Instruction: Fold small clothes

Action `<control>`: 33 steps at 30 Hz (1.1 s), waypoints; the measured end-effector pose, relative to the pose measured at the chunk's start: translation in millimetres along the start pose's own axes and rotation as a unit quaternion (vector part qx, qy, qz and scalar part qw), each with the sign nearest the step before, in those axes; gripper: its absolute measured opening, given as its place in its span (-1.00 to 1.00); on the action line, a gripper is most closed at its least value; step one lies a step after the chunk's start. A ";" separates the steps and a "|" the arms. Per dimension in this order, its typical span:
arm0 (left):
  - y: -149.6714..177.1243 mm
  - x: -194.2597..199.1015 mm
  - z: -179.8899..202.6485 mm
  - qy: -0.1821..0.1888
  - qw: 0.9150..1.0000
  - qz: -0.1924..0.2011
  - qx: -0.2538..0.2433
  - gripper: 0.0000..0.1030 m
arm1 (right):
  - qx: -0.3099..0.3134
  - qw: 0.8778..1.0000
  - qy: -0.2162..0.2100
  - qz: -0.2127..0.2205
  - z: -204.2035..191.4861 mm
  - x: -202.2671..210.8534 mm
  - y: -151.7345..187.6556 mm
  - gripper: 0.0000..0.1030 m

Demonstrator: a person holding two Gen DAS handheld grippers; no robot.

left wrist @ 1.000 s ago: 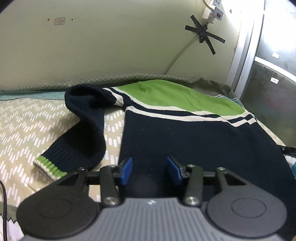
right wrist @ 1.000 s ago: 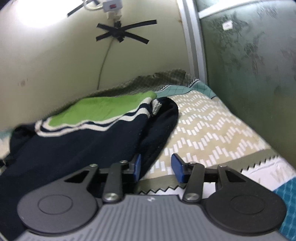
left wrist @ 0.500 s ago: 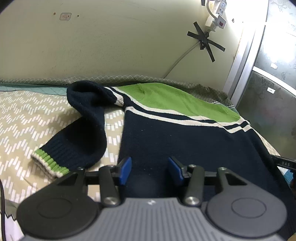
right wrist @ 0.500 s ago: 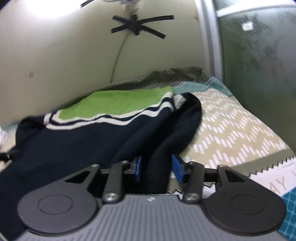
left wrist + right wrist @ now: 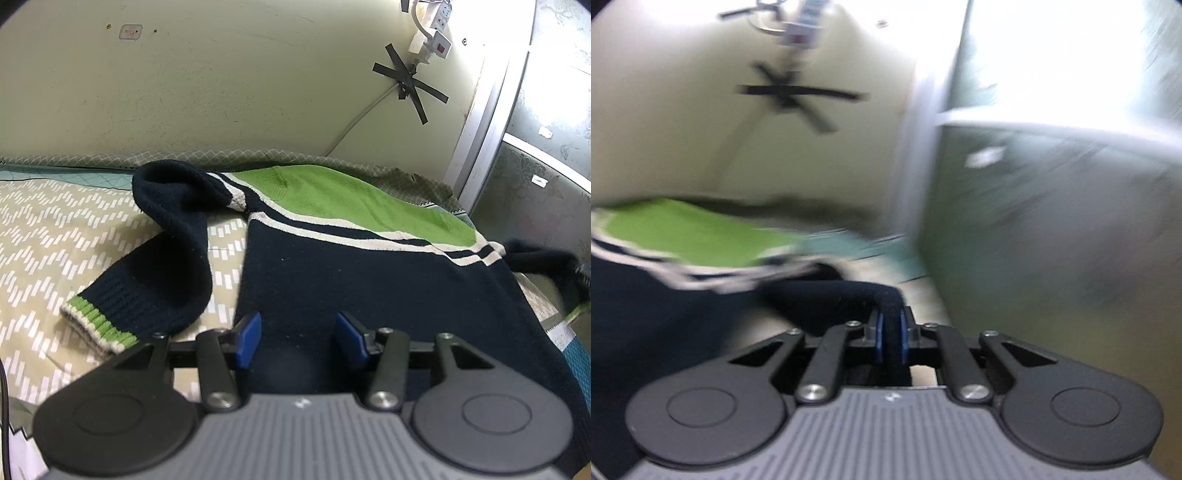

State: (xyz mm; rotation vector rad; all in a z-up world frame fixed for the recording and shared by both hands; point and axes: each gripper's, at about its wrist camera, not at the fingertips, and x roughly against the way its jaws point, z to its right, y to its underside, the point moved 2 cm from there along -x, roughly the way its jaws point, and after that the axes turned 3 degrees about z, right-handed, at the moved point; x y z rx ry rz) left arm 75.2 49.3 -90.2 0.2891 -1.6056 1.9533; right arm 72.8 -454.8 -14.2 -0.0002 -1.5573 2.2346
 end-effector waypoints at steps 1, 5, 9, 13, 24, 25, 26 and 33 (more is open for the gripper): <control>-0.2 -0.5 -0.5 0.000 1.000 0.000 -0.001 -0.09 | 0.004 1.000 0.030 0.001 14.0 -9.3 -2.0 -0.99; 0.2 -0.1 -0.4 0.000 1.000 0.000 -0.001 -0.08 | 0.006 0.998 0.064 -0.010 35.9 -31.1 -4.9 -0.99; 0.4 -0.1 1.0 -0.001 1.000 -0.001 -0.002 -0.05 | 0.033 0.997 0.054 -0.039 16.7 -39.2 7.4 -0.95; 0.2 0.3 0.0 0.004 1.000 -0.003 -0.005 -0.01 | -0.021 0.998 -0.004 -0.051 15.1 -19.0 22.4 -0.80; -0.1 -1.0 -3.4 0.019 1.000 -0.005 -0.006 0.08 | -0.433 0.868 -0.194 -0.146 43.2 -44.9 32.7 -0.05; 0.0 -1.0 -3.7 0.020 1.000 -0.005 -0.005 0.08 | -0.446 0.863 -0.178 -0.157 43.0 -59.5 35.9 0.01; 0.1 -0.9 -3.6 0.020 1.000 -0.004 -0.005 0.08 | -0.460 0.856 -0.168 -0.167 43.6 -72.6 38.3 0.07; 0.2 -0.8 -4.4 0.024 1.000 -0.003 0.000 0.09 | -0.391 0.880 -0.270 -0.007 29.6 -47.9 -45.9 -0.66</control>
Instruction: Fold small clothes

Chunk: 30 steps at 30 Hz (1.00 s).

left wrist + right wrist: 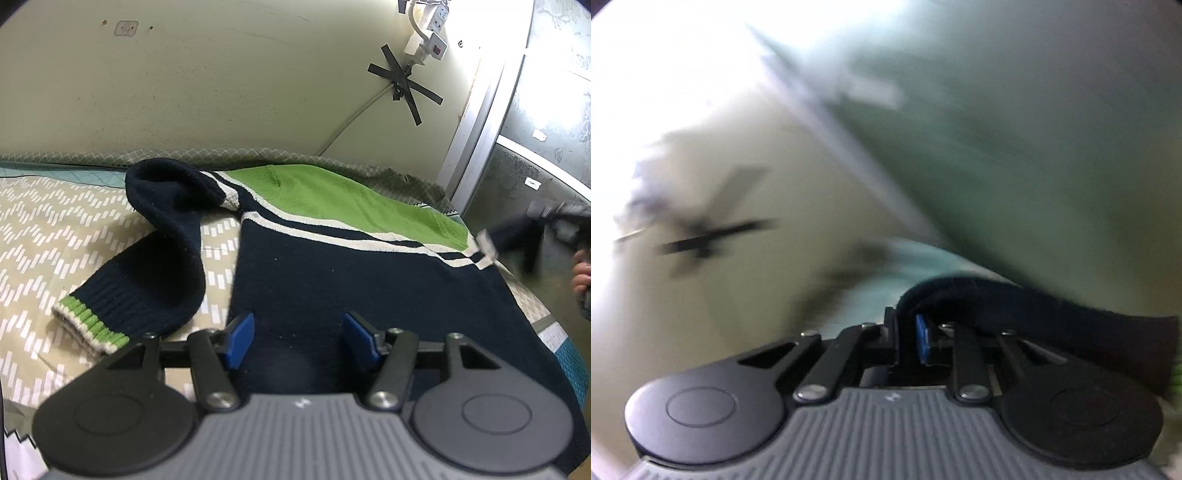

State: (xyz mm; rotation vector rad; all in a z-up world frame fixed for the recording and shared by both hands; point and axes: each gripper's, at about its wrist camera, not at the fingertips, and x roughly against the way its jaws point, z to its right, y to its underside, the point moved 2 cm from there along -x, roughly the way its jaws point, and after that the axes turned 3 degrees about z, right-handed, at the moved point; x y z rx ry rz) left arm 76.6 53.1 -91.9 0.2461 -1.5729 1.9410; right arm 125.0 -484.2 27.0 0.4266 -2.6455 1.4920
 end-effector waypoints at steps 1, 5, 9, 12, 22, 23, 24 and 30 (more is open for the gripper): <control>-0.2 -0.1 -0.3 0.001 1.000 0.000 0.001 0.10 | 0.069 0.997 -0.043 0.011 -31.0 14.6 3.7 -0.66; -0.9 -1.1 -0.3 0.006 1.000 -0.001 0.005 0.15 | 0.380 0.910 -0.161 -0.042 -141.2 59.1 92.1 -0.64; -0.5 -0.6 0.6 0.005 1.000 -0.001 0.001 0.15 | 0.484 0.841 -0.183 -0.162 -165.1 51.2 188.4 -0.58; -0.1 0.2 1.1 0.005 1.000 0.000 0.001 0.15 | 0.466 0.844 -0.196 -0.176 -163.8 45.3 194.5 -0.45; -0.9 0.0 -0.1 0.012 1.000 -0.001 0.006 0.22 | 0.329 0.908 -0.206 -0.157 -135.9 37.7 102.0 -0.40; -0.9 0.1 0.1 0.012 1.000 -0.001 0.007 0.22 | 0.319 0.913 -0.201 -0.156 -135.7 31.5 99.2 -0.38; -1.0 0.1 0.2 0.013 1.000 0.000 0.008 0.22 | 0.312 0.915 -0.194 -0.163 -139.3 22.4 96.6 -0.30; -0.9 0.8 0.0 0.014 1.000 0.000 0.008 0.22 | 0.370 0.873 -0.174 -0.264 -176.2 -43.6 144.1 -0.06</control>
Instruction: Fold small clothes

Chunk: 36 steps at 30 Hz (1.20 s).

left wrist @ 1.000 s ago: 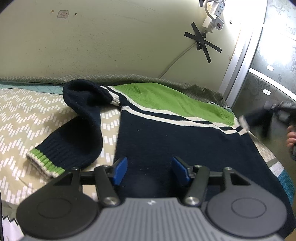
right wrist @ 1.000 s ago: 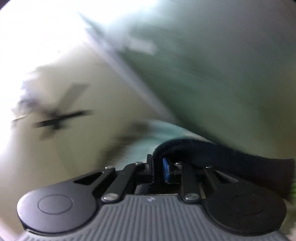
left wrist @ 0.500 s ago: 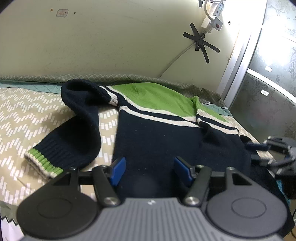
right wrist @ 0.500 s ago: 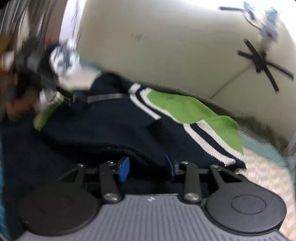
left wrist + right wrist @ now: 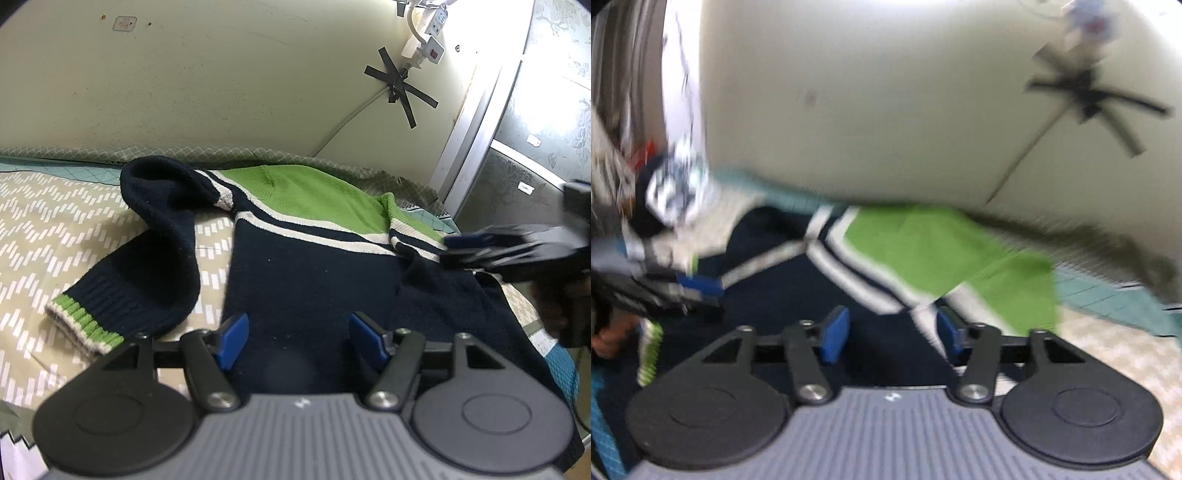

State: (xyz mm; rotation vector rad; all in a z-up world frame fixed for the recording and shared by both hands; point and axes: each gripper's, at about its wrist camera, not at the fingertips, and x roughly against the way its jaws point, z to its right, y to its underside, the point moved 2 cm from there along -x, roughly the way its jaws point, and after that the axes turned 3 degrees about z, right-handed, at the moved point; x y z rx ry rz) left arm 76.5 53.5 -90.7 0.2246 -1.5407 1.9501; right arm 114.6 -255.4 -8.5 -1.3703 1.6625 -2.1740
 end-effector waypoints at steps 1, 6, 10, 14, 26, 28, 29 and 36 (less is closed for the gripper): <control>0.0 0.4 0.1 0.000 1.000 0.000 0.000 0.22 | -0.001 1.000 0.005 -0.020 0.7 -13.3 2.2 -0.17; -0.1 0.3 -0.2 0.003 1.000 0.001 0.003 0.22 | -0.065 0.997 0.036 0.003 36.2 -15.6 -0.4 -1.00; -0.1 0.3 -1.0 0.005 1.000 0.001 0.004 0.24 | -0.213 0.952 0.158 0.156 138.6 60.1 -24.0 -1.00; -0.4 -0.1 -1.4 0.008 1.000 0.000 0.005 0.28 | -0.315 0.893 0.215 0.239 211.7 131.6 -22.0 -1.00; -0.8 -1.2 -1.7 0.010 1.000 -0.001 0.004 0.31 | -0.258 0.931 0.232 0.113 186.7 85.1 4.2 -0.81; -0.8 -1.2 -1.8 0.010 1.000 0.000 0.004 0.31 | -0.203 0.949 0.226 0.085 166.5 68.2 -3.8 -0.01; -0.8 -1.3 -1.7 0.010 1.000 0.000 0.004 0.31 | -0.178 0.952 0.240 0.074 159.9 58.1 -6.5 0.78; -0.9 -1.0 -1.7 0.009 1.000 0.000 0.004 0.31 | -0.146 0.948 0.279 -0.048 194.5 2.5 7.6 -1.00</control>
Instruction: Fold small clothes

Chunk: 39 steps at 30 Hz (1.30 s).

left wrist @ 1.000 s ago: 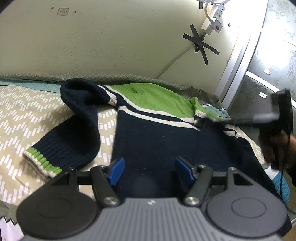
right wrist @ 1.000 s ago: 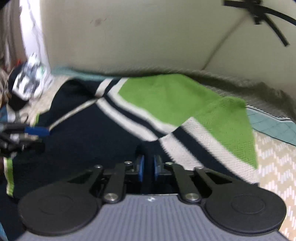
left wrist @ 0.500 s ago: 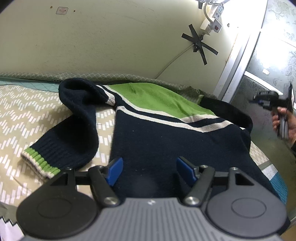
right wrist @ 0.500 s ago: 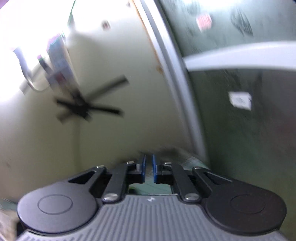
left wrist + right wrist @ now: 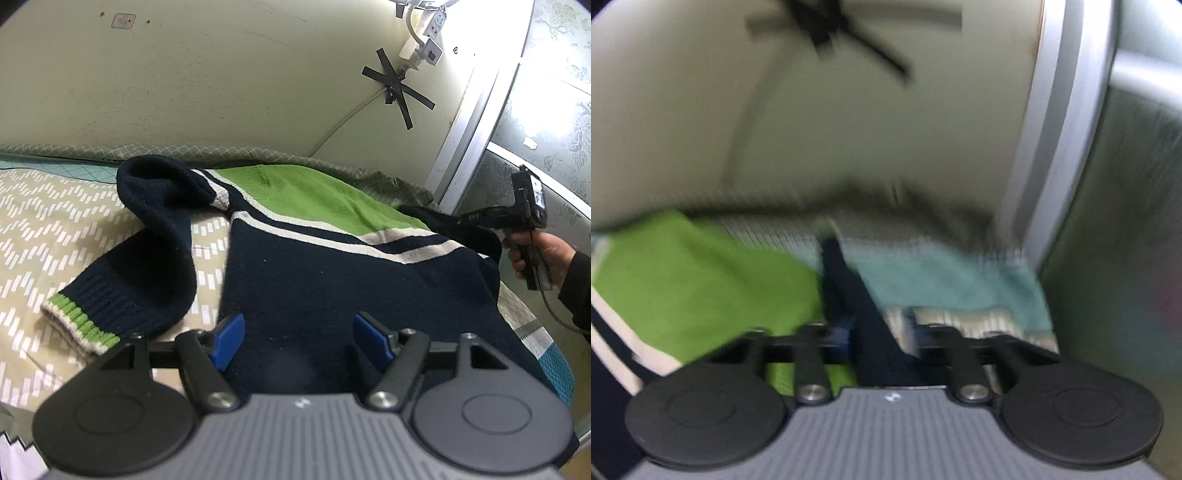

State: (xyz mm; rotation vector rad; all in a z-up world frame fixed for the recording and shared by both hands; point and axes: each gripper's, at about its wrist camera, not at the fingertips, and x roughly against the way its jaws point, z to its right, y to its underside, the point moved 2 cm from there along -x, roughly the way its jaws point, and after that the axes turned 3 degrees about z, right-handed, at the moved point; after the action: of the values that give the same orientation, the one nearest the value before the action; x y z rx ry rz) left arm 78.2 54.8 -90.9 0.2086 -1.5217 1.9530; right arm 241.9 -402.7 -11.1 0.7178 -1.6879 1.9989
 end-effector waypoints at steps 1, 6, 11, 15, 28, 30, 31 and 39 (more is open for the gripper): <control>-0.1 0.0 0.1 0.000 1.000 0.000 0.000 0.31 | -0.002 0.999 0.034 0.033 8.2 10.0 -7.6 -1.00; -0.4 -0.6 0.3 0.000 1.000 0.000 -0.001 0.32 | -0.153 0.954 0.124 0.225 87.7 107.9 -39.2 -1.00; 0.2 -0.6 -0.1 0.000 1.000 -0.001 -0.004 0.33 | -0.134 0.940 0.161 0.269 93.6 144.5 -44.0 -1.00; 0.0 -0.6 -0.2 0.000 1.000 -0.001 -0.006 0.33 | -0.154 0.938 0.129 0.283 74.2 131.3 -43.5 -1.00; 0.7 1.6 -2.0 0.005 1.000 0.000 -0.004 0.34 | 0.107 0.948 -0.211 0.212 -154.0 91.7 -54.4 -0.87; 0.8 1.6 -1.4 0.006 1.000 -0.001 -0.006 0.38 | 0.041 0.963 -0.175 0.200 -115.9 81.3 -53.1 -0.80; 0.4 1.3 -1.3 0.008 1.000 -0.002 -0.006 0.39 | -0.008 0.970 -0.152 0.191 -88.9 72.8 -50.5 -0.74; 0.5 0.3 -0.8 0.014 1.000 -0.005 -0.006 0.48 | -0.226 0.968 -0.090 0.066 34.2 34.7 40.4 0.41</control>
State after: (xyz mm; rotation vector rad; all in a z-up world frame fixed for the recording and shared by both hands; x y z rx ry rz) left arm 78.0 55.6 -91.4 0.1833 -1.5123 1.9304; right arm 193.8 -443.6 -15.8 0.6463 -2.2467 1.5687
